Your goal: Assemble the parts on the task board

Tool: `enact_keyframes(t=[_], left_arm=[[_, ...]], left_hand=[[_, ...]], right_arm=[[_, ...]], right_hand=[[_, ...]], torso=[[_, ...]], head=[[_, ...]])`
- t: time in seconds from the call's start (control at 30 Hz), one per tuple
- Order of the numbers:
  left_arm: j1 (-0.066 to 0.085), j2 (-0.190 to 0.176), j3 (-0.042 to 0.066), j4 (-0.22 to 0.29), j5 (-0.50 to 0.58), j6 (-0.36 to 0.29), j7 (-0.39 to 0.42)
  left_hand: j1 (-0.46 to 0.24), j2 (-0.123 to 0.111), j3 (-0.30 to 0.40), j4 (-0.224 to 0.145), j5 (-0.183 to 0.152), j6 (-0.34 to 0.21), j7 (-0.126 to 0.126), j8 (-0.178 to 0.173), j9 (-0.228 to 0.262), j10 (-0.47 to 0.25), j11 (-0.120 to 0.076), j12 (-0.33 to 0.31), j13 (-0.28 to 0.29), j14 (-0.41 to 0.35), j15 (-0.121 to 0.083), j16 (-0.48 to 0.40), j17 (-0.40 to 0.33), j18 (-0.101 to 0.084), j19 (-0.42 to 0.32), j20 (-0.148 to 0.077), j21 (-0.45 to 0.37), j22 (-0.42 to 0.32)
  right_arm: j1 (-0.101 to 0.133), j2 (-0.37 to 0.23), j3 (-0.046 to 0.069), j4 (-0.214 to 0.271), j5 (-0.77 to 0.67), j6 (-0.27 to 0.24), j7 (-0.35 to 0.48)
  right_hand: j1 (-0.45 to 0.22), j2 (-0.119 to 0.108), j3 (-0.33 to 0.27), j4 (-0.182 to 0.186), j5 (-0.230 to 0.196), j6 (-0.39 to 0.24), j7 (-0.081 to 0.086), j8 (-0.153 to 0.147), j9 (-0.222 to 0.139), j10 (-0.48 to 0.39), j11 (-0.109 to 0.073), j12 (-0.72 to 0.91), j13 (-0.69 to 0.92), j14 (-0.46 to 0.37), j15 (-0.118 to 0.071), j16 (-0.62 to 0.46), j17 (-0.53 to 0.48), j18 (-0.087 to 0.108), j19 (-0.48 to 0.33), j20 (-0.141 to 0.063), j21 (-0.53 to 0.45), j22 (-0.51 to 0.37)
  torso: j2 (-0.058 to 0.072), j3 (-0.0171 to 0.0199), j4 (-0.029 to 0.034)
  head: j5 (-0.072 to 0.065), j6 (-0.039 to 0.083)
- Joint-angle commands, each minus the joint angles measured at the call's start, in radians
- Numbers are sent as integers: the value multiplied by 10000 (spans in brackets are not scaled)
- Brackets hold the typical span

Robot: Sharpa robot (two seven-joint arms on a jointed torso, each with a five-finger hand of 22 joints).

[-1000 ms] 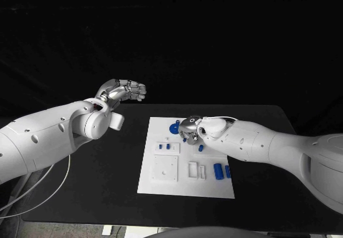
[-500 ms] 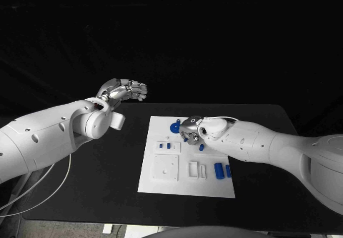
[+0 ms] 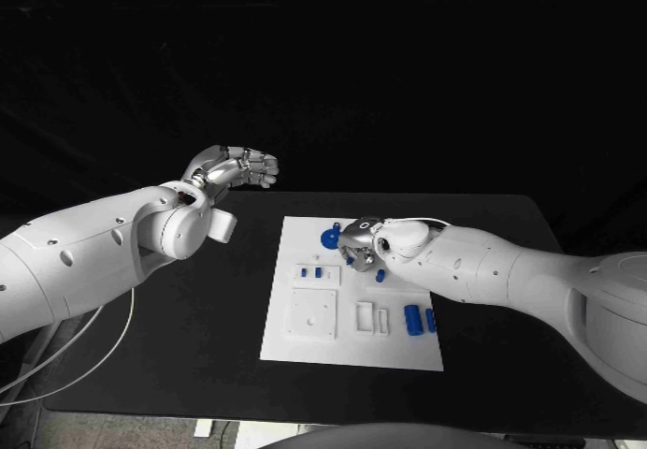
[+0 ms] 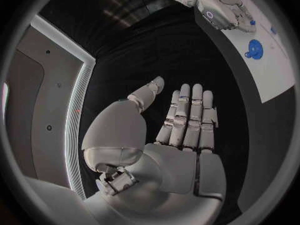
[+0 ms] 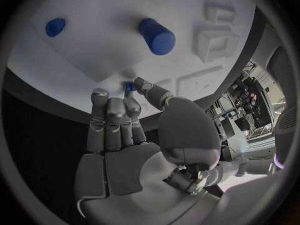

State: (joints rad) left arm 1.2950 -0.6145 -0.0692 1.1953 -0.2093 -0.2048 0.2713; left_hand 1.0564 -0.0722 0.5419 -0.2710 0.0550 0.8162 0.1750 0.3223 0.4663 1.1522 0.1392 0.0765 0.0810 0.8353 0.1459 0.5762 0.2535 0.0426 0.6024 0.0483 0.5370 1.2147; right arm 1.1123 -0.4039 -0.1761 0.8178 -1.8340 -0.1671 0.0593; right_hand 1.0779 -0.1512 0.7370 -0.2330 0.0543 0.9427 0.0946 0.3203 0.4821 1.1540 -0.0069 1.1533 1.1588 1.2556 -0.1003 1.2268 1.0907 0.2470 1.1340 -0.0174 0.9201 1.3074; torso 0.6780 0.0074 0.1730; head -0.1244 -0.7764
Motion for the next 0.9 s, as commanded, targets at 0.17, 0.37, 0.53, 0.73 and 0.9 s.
enact_keyframes(t=[0.17,0.37,0.53,0.73,0.9], left_arm=[[11,5,10,19,-77,101,11],[10,6,10,17,-102,99,-12],[10,-7,10,37,-163,115,-65],[10,-16,9,49,-221,95,-220],[10,-25,9,71,-221,160,-273]], left_hand=[[61,-13,-34,-18,31,-1,28,52,-12,76,9,15,-16,61,19,-71,15,142,99,-8,-68,18],[77,-3,-30,-20,32,-7,31,53,-16,76,10,12,-19,85,13,-75,32,148,121,-13,-69,23],[93,-1,-41,-14,33,-7,31,64,-24,84,10,8,-27,215,-32,-53,108,167,224,-45,-49,49],[96,2,-88,12,29,-24,35,73,-53,200,-38,56,-15,565,-186,105,313,190,493,-168,33,125],[72,-4,-124,38,26,-28,37,79,-73,304,-83,98,0,717,-269,198,432,187,643,-247,80,171]], right_arm=[[-65,-36,-40,-4,-109,164,-9],[-65,-59,-39,53,-209,14,-97],[-65,-100,-38,94,-269,-269,-276],[-63,-158,-35,161,-266,-675,-558],[-63,-176,-35,160,-250,-554,-636]], right_hand=[[-87,-25,-46,121,-54,608,140,149,61,-506,58,-79,15,-39,-36,11,17,148,-110,-15,66,197],[-172,-24,-122,229,-53,795,55,233,97,-499,-25,-92,25,-34,-105,8,22,148,-107,-18,84,194],[-357,97,-194,477,-51,940,-19,287,117,-385,-98,-84,25,54,-169,33,23,148,-29,-43,130,188],[-490,107,-234,632,-52,1039,-75,321,130,-136,-154,29,130,146,-221,48,15,148,48,-94,164,181],[-561,75,-253,714,-52,1115,-112,347,139,45,-192,102,204,212,-257,62,15,148,114,-139,184,172]], torso=[[6,-7,2],[7,-10,1],[15,-14,3],[17,-17,0],[23,-11,10]], head=[[0,-10],[-6,-9],[-5,-10],[-6,-1],[-6,4]])
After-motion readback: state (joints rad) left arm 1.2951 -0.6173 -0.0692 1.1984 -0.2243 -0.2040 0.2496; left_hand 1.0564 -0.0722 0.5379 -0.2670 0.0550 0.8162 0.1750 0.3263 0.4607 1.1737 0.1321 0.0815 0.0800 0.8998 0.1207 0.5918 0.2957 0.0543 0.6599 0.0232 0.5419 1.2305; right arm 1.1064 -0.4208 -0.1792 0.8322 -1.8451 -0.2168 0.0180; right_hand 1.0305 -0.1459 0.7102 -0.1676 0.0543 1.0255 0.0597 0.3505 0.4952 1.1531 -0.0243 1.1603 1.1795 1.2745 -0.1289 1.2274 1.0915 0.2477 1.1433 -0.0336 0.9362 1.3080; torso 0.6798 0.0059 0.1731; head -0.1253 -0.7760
